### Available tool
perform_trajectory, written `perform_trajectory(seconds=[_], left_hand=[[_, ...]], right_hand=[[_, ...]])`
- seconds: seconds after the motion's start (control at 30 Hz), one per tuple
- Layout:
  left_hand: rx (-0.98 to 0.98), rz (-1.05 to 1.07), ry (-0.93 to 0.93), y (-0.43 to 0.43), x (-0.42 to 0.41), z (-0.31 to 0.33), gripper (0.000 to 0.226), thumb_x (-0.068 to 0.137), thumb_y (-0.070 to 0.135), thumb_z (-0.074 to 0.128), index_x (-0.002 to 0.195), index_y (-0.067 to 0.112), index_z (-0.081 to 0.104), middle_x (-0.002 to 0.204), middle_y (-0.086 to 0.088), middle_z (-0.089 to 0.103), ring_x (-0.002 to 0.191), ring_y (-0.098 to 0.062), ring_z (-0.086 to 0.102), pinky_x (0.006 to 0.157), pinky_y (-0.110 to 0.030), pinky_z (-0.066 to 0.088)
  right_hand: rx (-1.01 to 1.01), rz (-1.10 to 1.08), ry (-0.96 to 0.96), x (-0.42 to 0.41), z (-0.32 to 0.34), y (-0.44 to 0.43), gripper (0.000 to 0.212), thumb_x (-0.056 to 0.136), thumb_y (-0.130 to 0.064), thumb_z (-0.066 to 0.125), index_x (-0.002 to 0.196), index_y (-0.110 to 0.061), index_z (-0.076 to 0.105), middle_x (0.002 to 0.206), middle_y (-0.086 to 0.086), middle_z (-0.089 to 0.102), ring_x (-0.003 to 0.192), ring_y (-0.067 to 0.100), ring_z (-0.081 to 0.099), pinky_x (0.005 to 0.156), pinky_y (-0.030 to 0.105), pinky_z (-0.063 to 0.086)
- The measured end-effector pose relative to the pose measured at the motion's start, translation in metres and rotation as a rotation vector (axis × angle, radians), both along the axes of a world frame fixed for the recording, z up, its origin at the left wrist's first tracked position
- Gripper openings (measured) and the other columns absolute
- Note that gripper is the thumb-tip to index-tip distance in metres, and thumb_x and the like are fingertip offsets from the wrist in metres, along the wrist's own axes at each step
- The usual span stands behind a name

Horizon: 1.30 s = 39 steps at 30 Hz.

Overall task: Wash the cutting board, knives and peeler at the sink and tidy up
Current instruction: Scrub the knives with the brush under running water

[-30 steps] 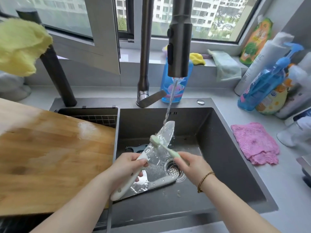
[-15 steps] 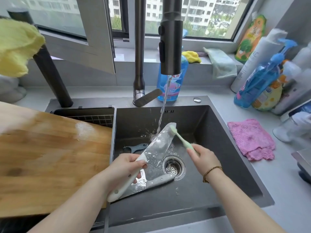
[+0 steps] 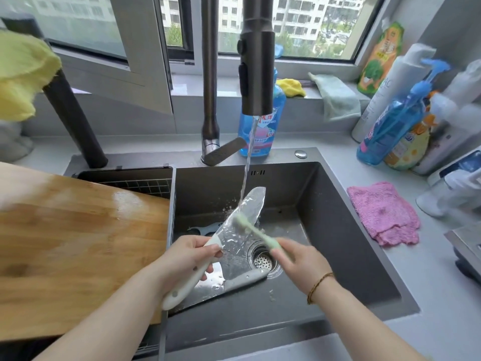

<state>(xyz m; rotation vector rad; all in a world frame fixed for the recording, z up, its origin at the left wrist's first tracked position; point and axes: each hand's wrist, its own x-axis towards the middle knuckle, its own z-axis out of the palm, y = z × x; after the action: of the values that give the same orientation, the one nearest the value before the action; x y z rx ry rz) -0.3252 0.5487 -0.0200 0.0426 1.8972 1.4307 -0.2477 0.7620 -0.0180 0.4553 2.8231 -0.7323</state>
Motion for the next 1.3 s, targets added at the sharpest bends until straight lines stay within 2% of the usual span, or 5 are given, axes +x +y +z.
perform_trajectory(seconds=[0.23,0.83,0.97,1.07,1.3], left_hand=[[0.013,0.044,-0.012,0.005,0.001,0.009,0.017,0.093,0.015,0.051,0.091,0.008,0.067,0.055,0.009,0.062,0.053,-0.008,0.053,0.048,-0.020,0.046],[-0.075,-0.035,0.146,0.000,0.009,0.014,0.027,0.074,0.008,0.069,0.089,0.030,0.066,0.076,0.000,0.063,0.060,-0.011,0.053,0.057,-0.022,0.040],[-0.274,-0.096,0.474,0.004,0.006,0.011,0.042,0.080,0.008,0.062,0.089,0.047,0.050,0.097,0.004,0.063,0.082,-0.016,0.059,0.071,-0.029,0.048],[-0.637,-0.165,0.806,0.005,0.001,0.009,0.050,0.084,0.010,0.056,0.130,0.028,0.046,0.122,0.003,0.056,0.107,-0.020,0.055,0.087,-0.029,0.041],[-0.799,-0.212,1.360,-0.003,-0.010,0.003,0.052,0.016,-0.009,0.080,0.064,0.007,0.067,0.050,-0.003,0.057,0.038,-0.022,0.052,0.039,-0.021,0.041]], right_hand=[[0.012,0.032,0.037,0.017,-0.002,-0.009,0.029,0.094,-0.041,0.042,0.121,-0.041,0.052,0.102,-0.001,0.068,0.099,0.021,0.060,0.069,0.027,0.036],[0.044,-0.057,0.033,0.003,-0.001,-0.009,0.031,0.095,-0.041,0.040,0.124,-0.037,0.050,0.107,0.004,0.067,0.102,0.027,0.059,0.077,0.029,0.044],[-0.103,-0.320,0.102,-0.004,-0.006,0.014,0.028,0.094,-0.034,0.043,0.118,-0.027,0.058,0.095,0.005,0.066,0.095,0.027,0.058,0.074,0.029,0.041],[-0.268,-0.390,0.275,0.001,-0.004,0.012,0.024,0.093,-0.025,0.048,0.109,-0.020,0.064,0.063,-0.007,0.055,0.072,0.022,0.054,0.068,0.028,0.040],[-0.293,-0.271,0.342,0.006,0.007,-0.009,0.026,0.092,-0.026,0.050,0.115,-0.027,0.062,0.076,-0.011,0.064,0.076,0.015,0.059,0.070,0.027,0.042]])
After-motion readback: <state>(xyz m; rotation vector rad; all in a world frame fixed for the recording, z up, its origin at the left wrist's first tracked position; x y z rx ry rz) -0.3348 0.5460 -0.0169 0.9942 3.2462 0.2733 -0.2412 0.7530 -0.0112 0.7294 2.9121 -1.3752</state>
